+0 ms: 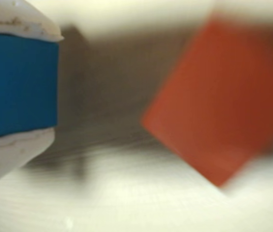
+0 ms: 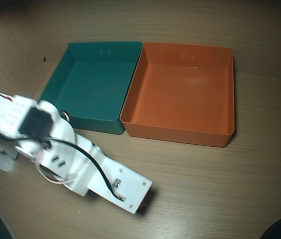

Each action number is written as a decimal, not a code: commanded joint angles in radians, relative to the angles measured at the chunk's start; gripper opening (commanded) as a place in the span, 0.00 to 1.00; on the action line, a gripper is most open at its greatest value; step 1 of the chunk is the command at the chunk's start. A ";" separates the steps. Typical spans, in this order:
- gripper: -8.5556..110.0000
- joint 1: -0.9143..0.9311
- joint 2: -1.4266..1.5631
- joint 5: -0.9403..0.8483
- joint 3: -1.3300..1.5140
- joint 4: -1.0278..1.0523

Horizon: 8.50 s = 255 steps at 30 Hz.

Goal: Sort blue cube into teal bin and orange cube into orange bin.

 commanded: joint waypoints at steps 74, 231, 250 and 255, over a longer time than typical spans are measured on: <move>0.18 -0.696 0.153 0.008 -0.091 -0.014; 0.02 -0.350 0.129 -0.061 -0.362 -0.351; 0.02 -0.440 -0.495 -0.061 -0.905 -0.364; 0.02 -0.445 -0.609 -0.063 -0.986 -0.365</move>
